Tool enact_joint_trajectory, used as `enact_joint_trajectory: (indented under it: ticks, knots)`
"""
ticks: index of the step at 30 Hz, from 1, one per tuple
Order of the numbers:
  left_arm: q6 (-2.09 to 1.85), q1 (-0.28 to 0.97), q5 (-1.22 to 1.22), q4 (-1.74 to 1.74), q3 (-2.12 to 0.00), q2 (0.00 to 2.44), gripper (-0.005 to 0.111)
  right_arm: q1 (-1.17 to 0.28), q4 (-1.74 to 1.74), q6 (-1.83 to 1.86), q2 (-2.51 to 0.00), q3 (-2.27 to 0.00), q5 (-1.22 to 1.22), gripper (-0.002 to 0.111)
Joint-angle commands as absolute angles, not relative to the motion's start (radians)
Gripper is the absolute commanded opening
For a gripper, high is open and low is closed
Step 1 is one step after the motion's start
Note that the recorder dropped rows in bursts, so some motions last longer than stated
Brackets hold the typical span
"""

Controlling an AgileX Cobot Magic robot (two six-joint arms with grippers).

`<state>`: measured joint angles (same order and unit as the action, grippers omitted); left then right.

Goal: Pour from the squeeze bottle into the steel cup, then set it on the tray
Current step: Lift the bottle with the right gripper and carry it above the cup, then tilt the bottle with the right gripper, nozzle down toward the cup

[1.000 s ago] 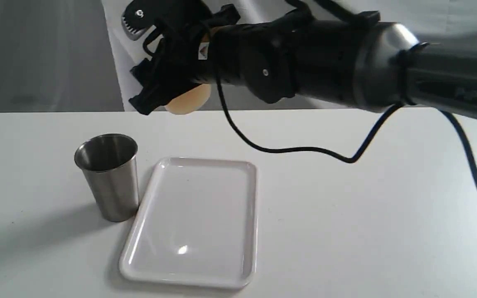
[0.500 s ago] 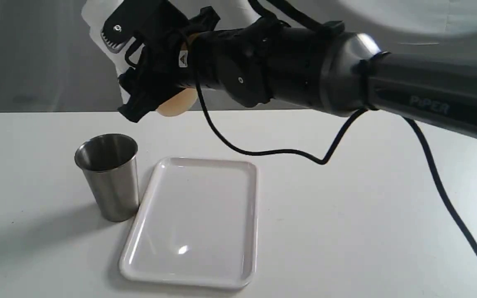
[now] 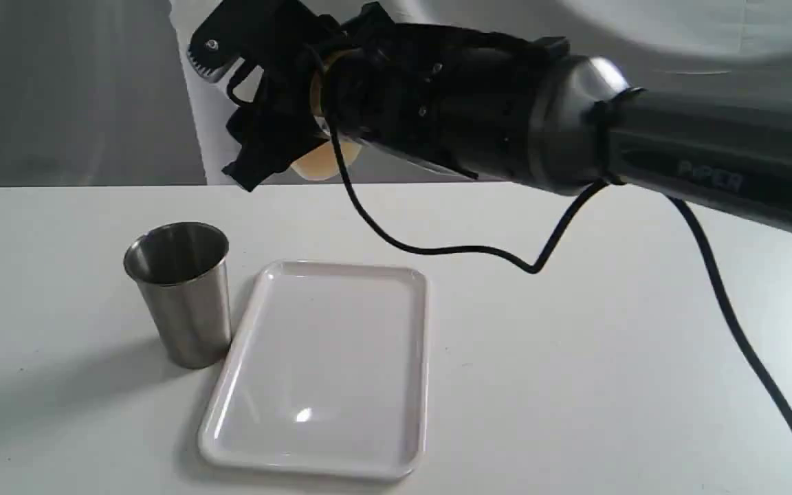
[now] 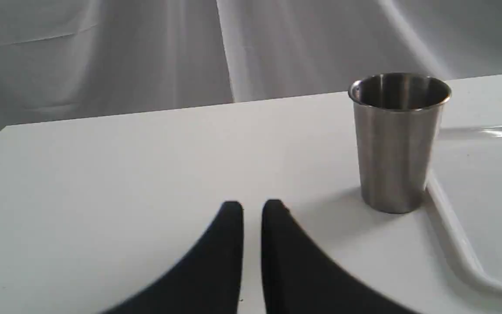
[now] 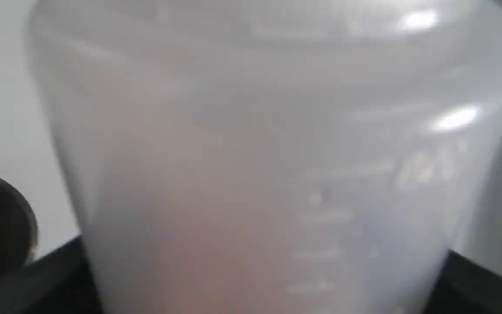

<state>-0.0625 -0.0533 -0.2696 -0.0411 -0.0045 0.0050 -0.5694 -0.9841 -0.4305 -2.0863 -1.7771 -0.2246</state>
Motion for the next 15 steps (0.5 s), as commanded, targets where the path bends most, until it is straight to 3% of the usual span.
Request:
enact_joint_trajectory:
  ticks: [1, 15]
  knots:
    - [-0.061, -0.047, -0.265, -0.041, 0.000, 0.000, 0.008, -0.570, -1.132, -0.567, -2.093, -1.793, -0.258, 0.000]
    - [-0.061, -0.047, -0.265, -0.041, 0.000, 0.000, 0.008, -0.629, -1.397, -0.581, -2.151, -1.793, -0.423, 0.000]
